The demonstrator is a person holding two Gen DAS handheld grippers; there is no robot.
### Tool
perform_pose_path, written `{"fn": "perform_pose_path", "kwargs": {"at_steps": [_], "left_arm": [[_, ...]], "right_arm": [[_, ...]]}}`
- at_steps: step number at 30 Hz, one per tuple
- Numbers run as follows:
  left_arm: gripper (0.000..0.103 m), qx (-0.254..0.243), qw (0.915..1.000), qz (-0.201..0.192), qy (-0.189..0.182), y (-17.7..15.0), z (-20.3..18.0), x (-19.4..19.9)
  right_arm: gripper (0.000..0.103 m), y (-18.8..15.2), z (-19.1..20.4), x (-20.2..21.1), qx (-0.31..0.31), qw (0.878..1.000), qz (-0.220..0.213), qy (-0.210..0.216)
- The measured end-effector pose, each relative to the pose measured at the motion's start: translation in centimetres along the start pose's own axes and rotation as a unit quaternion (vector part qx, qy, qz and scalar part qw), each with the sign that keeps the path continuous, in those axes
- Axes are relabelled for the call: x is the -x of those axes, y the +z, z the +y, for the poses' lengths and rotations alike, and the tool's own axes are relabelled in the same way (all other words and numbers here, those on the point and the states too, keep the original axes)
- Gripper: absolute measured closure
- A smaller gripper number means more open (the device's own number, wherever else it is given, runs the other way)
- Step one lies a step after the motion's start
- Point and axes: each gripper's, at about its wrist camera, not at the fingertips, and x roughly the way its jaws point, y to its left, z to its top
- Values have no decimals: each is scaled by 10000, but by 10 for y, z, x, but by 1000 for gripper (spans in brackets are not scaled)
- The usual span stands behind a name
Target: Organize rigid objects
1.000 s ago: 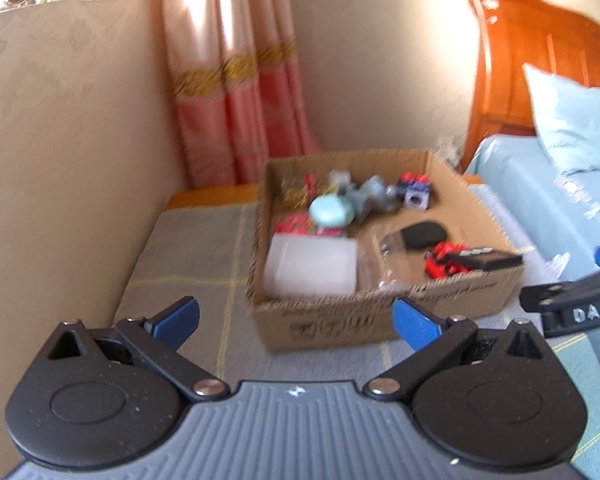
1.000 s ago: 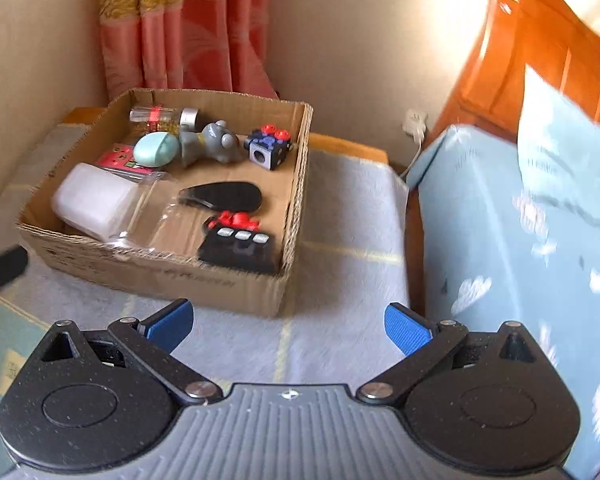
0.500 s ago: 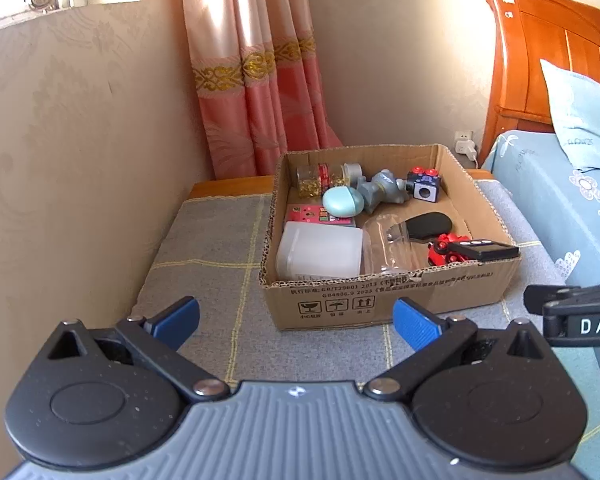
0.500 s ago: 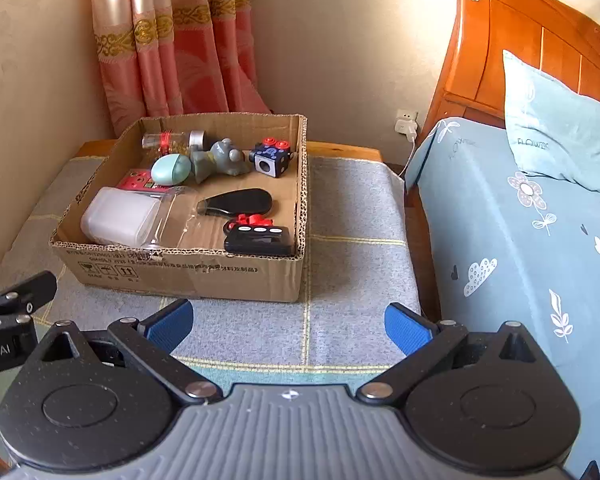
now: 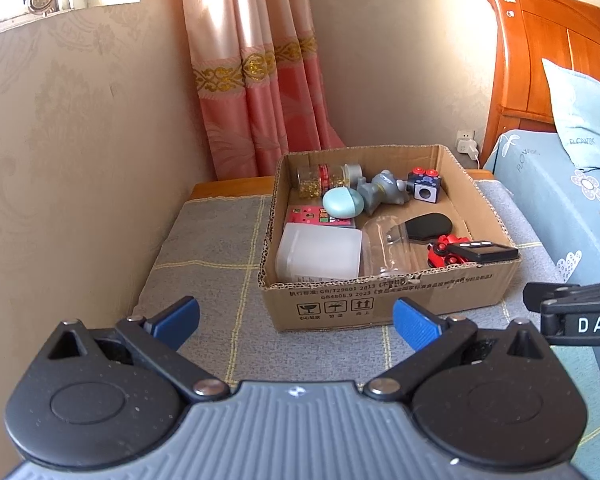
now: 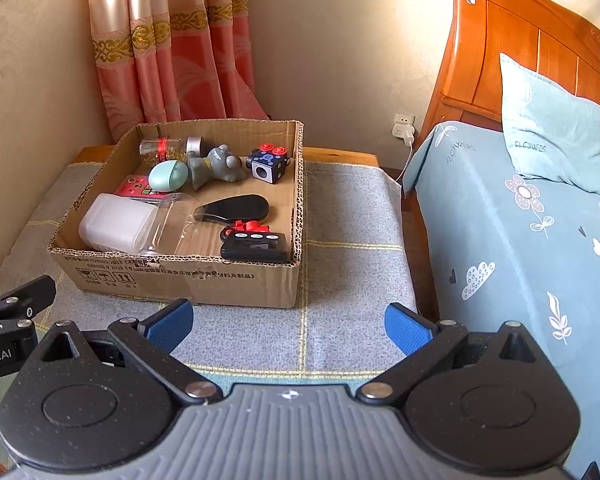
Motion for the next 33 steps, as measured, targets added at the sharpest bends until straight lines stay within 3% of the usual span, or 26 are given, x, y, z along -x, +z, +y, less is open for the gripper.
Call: {"fn": "perform_pose_path", "kwargs": {"at_steps": [33], "left_arm": [[1,-23,10000,-59,-12,2,-4,4]], "right_arm": [[0,-1,0,3,-18,10000,-57,28]]}}
